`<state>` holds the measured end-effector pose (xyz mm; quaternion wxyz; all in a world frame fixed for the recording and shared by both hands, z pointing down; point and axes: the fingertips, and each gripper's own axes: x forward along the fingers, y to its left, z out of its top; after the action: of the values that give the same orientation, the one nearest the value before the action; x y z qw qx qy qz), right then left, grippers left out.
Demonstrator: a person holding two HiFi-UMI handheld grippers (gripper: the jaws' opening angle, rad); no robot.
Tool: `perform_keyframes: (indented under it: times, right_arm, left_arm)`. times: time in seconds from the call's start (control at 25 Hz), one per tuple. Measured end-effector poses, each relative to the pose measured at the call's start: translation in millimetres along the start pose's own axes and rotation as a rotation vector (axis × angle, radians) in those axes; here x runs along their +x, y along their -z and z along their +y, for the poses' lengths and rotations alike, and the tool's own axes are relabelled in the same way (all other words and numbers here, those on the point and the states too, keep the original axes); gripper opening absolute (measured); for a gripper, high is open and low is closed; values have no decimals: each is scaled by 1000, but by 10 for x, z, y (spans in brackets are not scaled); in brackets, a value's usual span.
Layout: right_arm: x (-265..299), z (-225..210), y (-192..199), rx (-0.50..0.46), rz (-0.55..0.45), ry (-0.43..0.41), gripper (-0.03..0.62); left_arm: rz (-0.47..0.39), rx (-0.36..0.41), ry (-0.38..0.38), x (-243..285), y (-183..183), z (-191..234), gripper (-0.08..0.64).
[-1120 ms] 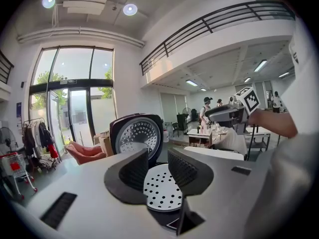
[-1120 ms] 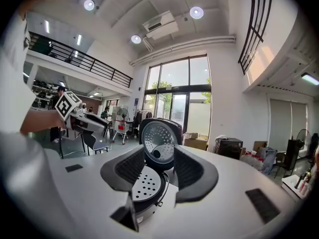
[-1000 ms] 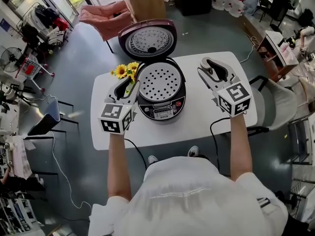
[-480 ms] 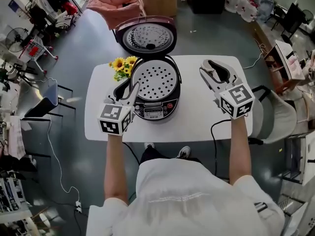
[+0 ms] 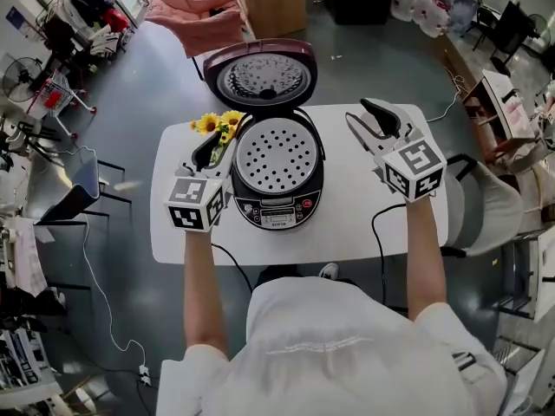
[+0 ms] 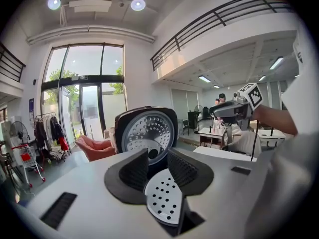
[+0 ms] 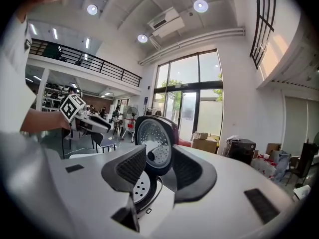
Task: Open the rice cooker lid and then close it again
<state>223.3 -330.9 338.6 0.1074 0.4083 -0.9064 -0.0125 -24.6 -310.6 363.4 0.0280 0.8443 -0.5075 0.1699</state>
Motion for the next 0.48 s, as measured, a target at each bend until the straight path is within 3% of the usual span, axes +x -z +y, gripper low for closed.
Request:
perform_keyframes:
  times: [0.48]
  right_arm:
    - [776,-267,-294,-24,-6,3,179]
  left_arm:
    - [-7,25,14,508,-204,780,139]
